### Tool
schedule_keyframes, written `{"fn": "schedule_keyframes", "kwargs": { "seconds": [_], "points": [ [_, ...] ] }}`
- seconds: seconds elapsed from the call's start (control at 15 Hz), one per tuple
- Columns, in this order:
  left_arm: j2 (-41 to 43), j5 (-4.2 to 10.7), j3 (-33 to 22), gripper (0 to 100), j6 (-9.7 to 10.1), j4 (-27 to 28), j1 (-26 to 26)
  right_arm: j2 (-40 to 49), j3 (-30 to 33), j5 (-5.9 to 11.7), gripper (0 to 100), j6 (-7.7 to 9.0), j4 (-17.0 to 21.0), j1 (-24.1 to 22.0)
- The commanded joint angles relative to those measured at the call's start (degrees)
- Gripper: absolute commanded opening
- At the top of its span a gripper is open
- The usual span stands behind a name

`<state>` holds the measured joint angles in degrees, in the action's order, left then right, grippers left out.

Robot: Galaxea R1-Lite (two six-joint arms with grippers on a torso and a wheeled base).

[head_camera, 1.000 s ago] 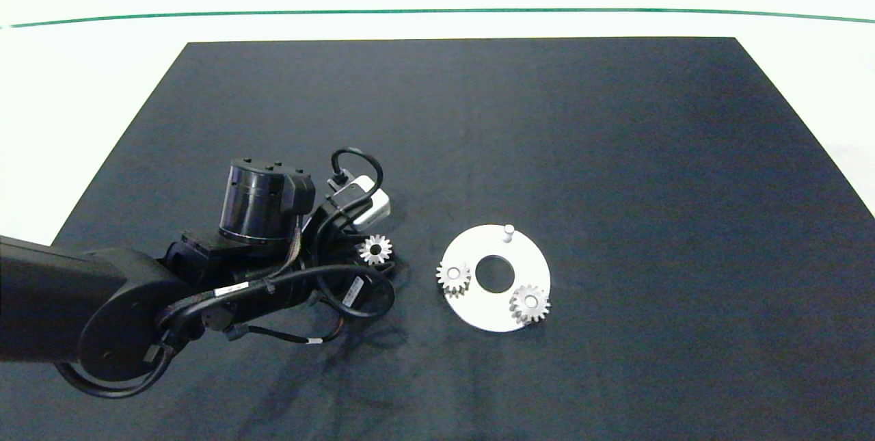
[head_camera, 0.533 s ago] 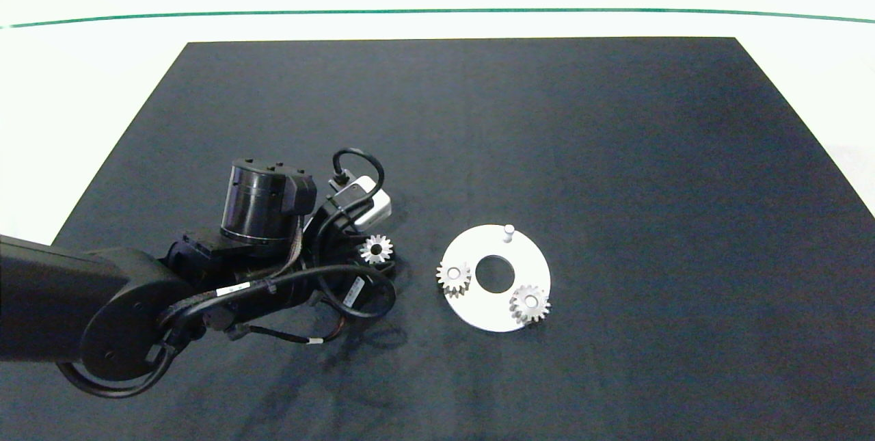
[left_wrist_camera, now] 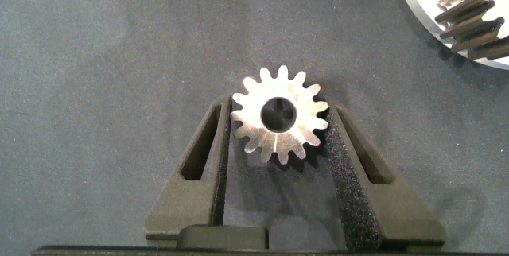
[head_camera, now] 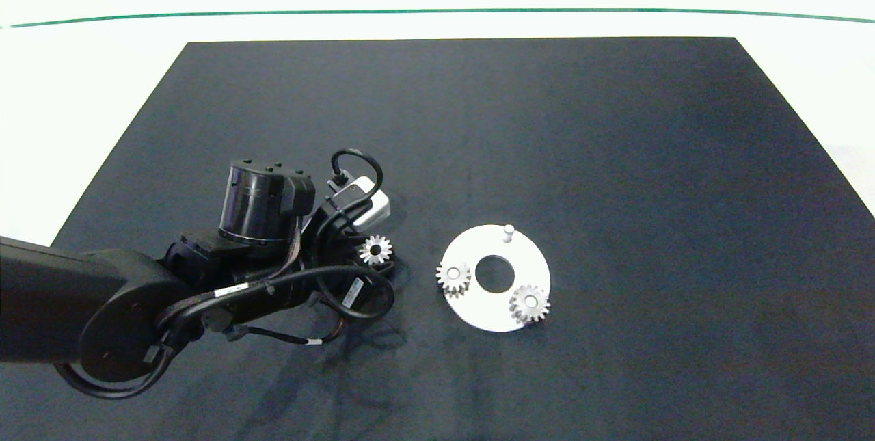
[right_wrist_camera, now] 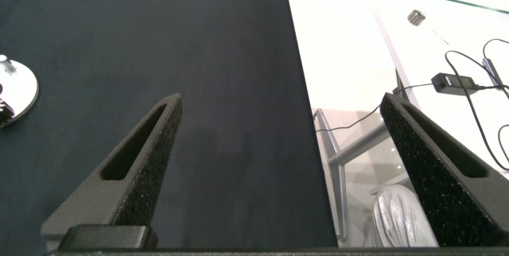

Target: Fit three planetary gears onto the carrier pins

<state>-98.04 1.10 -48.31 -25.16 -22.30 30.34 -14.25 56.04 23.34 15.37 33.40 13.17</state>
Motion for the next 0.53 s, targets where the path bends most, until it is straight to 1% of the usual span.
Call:
{"fn": "schedule_keyframes", "kwargs": {
  "seconds": [0.07,0.27,0.33,0.47,0.53],
  "points": [
    [0.21,0.05,-0.03,9,-0.06,-0.03,-0.11,0.10,-0.32,0.12,100,0.10,0.17,0.11],
    [0.57,-0.04,-0.20,4,0.11,-0.03,0.07,0.89,-3.57,-0.05,100,-0.26,0.17,0.46],
    [1.01,-0.04,-0.38,4,0.11,-0.03,0.24,1.16,-5.15,-0.23,100,-0.61,0.08,0.72],
    [2.24,-0.04,-1.35,4,0.02,0.15,0.42,1.51,-7.35,-0.32,100,-2.63,0.08,1.86],
    [3.38,-0.04,-2.75,4,-0.06,0.68,0.51,1.86,-8.93,-0.32,100,-3.42,0.08,2.13]
  ]
}}
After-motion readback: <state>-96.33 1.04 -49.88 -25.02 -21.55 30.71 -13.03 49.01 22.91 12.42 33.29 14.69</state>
